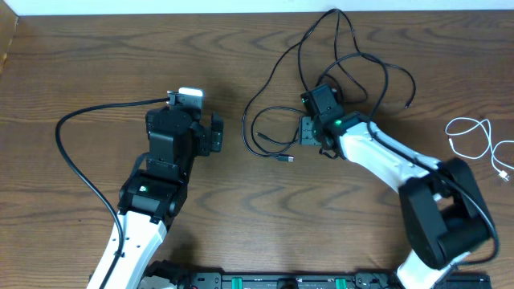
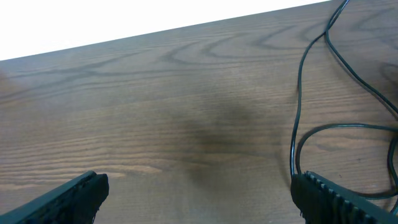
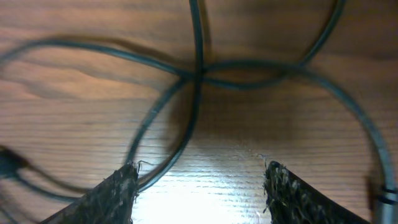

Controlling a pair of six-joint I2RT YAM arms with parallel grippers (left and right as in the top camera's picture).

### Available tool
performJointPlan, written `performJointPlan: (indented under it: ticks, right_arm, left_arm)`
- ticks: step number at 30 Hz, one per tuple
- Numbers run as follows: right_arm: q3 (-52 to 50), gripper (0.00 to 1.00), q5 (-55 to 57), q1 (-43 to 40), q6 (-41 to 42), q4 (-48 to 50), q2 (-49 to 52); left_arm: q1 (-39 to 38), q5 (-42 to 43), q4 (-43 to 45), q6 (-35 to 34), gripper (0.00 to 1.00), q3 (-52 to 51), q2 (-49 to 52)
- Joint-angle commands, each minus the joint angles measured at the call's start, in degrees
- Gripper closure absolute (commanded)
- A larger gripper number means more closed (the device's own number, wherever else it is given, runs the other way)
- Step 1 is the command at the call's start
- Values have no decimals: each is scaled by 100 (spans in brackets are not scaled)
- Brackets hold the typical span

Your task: Untangle cables

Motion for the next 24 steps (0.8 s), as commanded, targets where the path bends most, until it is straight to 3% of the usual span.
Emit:
performJointPlan:
  ticks: [1,6,14,24]
  right_arm:
    - [-66,38,44,76,37,81,229]
    - [-66,40,44,153,35,442,339]
    - [-66,56,48,173,37,723,339]
    - [-66,60,227,170,42,761,385]
  left_arm:
    - [20,-9,-11,-72,1,22,-68]
    - [20,-9,-11,-72,2,22,-68]
    - [20,-9,-11,-72,2,22,-68]
    - [20,-9,-11,-72,2,22,-68]
